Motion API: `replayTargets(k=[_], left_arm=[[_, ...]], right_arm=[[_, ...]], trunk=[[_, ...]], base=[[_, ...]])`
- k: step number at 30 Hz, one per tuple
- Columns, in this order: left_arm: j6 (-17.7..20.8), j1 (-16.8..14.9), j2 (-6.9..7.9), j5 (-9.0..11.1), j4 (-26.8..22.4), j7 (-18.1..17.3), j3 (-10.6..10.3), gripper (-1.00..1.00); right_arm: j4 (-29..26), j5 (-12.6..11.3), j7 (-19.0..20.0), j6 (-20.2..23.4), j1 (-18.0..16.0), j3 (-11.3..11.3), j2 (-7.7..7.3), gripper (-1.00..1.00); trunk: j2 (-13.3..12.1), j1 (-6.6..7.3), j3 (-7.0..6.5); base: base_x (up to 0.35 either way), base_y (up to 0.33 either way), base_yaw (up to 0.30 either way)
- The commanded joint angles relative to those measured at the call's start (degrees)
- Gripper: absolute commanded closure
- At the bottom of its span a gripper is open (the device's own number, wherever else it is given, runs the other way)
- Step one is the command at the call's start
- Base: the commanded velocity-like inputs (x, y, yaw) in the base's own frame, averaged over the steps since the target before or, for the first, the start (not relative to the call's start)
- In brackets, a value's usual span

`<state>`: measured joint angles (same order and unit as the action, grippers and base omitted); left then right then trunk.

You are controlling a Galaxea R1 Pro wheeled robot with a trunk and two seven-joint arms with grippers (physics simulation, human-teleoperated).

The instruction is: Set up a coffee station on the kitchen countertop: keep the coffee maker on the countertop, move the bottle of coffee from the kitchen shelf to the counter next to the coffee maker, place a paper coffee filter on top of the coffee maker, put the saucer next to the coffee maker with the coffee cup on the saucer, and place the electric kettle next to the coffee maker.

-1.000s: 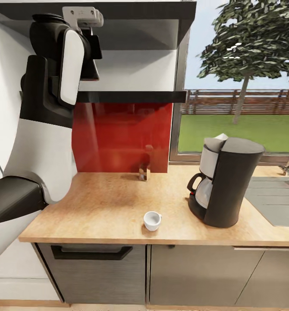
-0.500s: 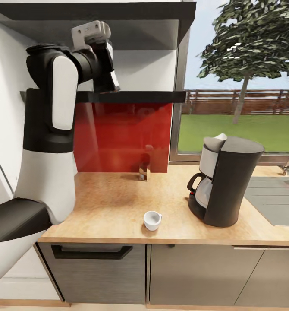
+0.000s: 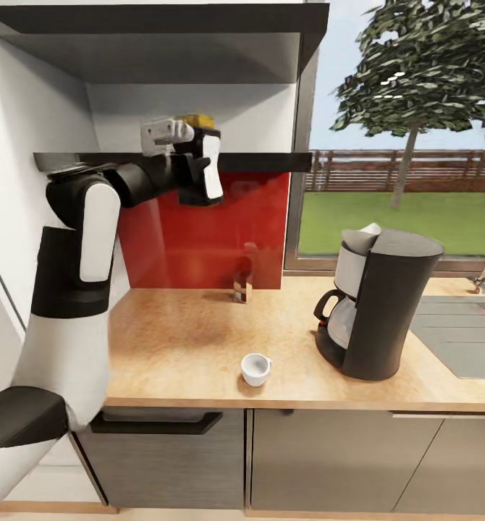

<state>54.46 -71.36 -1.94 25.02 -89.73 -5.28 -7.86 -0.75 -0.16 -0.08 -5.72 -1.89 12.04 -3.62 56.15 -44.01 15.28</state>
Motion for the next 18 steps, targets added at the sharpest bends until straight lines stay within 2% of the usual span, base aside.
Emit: replayTargets(k=[1, 3, 4, 6, 10, 15, 18], left_arm=[[-0.09, 1.43, 1.25, -0.67, -0.15, -4.17, 0.07, 1.00], [-2.96, 5.21, 3.92, -0.67, -0.27, -11.29, 0.01, 1.00], [-3.99, 6.24, 4.56, -0.69, -0.29, -12.86, 0.00, 1.00], [-8.29, 10.00, 6.97, -0.78, -0.33, -17.99, -0.27, 1.00], [-13.19, 15.55, 9.20, -1.03, -0.25, -21.29, -2.05, 1.00], [-18.33, 20.15, 10.79, -1.36, -0.05, -22.03, -2.98, 1.00], [-22.91, 22.72, 12.10, -2.90, 0.16, -22.16, -4.87, 1.00]], right_arm=[[-0.06, -0.02, -0.01, -0.17, -0.04, 0.27, -0.03, -1.00], [-0.15, -0.02, -0.01, -0.17, -0.05, 0.27, -0.11, -1.00], [-0.16, -0.02, -0.01, -0.17, -0.07, 0.27, -0.12, -1.00], [-0.22, -0.02, -0.01, -0.17, -0.13, 0.27, -0.14, -1.00], [-2.02, 0.04, -0.01, -0.14, -0.20, 0.27, -0.24, -1.00], [-3.50, -0.04, -0.01, -0.09, -0.21, 0.20, -1.07, -1.00], [-3.68, -0.15, 0.03, -0.08, -0.21, 0.18, -1.25, -1.00]], trunk=[[0.06, 0.00, 0.07], [0.06, 0.00, 0.07], [0.06, 0.00, 0.07], [0.06, 0.00, 0.07], [0.06, 0.00, 0.07], [0.06, 0.00, 0.07], [0.06, 0.00, 0.07]], base=[[0.000, 0.000, 0.000], [0.000, 0.000, 0.000], [0.000, 0.000, 0.000], [0.000, 0.000, 0.000], [0.000, 0.000, 0.000], [0.000, 0.000, 0.000], [0.000, 0.000, 0.000]])
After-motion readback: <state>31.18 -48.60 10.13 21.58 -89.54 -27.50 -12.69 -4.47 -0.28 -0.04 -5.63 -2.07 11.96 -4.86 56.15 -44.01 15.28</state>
